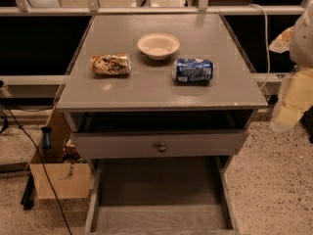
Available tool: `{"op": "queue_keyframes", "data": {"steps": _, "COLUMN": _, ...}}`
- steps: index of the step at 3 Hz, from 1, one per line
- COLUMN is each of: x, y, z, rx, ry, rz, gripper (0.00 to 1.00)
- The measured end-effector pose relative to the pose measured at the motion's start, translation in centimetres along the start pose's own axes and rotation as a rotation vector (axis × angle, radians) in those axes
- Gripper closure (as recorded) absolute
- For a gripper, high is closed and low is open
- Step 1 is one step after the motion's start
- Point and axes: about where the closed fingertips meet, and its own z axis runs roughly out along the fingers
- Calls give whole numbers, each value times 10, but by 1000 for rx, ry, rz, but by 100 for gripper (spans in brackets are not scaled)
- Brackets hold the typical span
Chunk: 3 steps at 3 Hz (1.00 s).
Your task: Place pepsi can into middle drawer
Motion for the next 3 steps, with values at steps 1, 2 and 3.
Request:
{"op": "queue_keyframes", "data": {"steps": 1, "x": -1, "y": 1, "z": -1, "rx": 2, "ry": -2, "rz": -2, "gripper": 0}}
{"op": "queue_keyframes", "data": {"steps": 2, "x": -14, "y": -6, "z": -2, "rx": 14, "ry": -79, "rz": -58, "gripper": 0}}
{"op": "queue_keyframes", "data": {"steps": 3, "x": -27, "y": -18, "z": 0, "rx": 19, "ry": -162, "rz": -84, "gripper": 0}}
